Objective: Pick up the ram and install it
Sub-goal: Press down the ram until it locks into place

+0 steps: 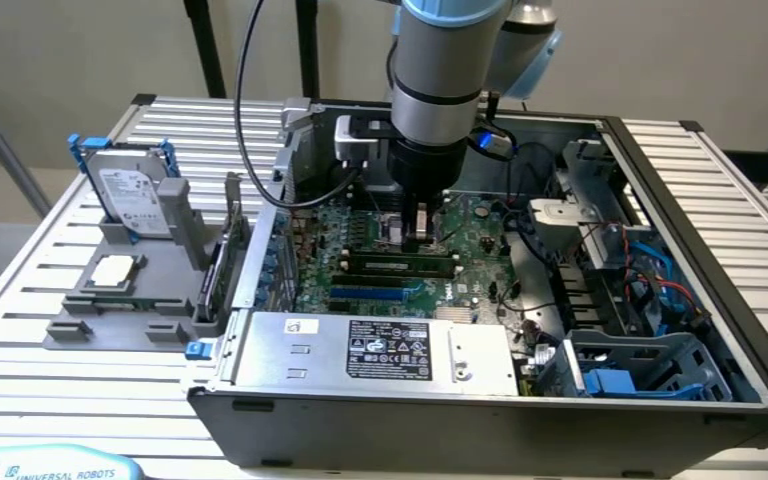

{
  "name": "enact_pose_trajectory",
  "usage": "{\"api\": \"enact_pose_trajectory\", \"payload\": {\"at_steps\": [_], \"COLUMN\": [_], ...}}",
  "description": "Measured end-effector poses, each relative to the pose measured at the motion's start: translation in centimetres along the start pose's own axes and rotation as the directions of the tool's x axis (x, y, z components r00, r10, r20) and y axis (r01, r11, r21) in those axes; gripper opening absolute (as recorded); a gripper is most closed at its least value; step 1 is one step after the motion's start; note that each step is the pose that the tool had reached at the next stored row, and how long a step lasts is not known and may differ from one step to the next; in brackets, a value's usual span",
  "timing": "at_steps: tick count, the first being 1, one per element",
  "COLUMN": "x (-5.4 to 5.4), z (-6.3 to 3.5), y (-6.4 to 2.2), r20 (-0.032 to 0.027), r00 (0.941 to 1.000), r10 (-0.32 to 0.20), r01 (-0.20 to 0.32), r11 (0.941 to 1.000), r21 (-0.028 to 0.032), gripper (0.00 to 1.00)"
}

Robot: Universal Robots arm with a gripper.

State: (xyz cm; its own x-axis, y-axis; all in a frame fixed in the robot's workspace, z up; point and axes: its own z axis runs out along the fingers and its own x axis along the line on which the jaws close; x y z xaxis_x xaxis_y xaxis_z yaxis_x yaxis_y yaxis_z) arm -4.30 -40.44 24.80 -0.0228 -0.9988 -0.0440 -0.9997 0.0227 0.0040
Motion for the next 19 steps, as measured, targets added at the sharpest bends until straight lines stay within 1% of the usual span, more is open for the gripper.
{"api": "enact_pose_trajectory", "payload": {"at_steps": [6, 9, 19], "x": [0.0, 0.0, -0.3], "z": [0.0, 0.24, 1.86], "y": [0.0, 0.01, 0.22], "r20": [-0.0001, -0.0001, -0.0102], "r00": [1.0, 1.0, 0.9999], "r10": [0.0, 0.0, 0.0], "r01": [0.0, 0.0, 0.0], "r11": [1.0, 1.0, 1.0], "r21": [-0.0001, 0.0, -0.0001], "gripper": [0.11, 0.11, 0.11]}}
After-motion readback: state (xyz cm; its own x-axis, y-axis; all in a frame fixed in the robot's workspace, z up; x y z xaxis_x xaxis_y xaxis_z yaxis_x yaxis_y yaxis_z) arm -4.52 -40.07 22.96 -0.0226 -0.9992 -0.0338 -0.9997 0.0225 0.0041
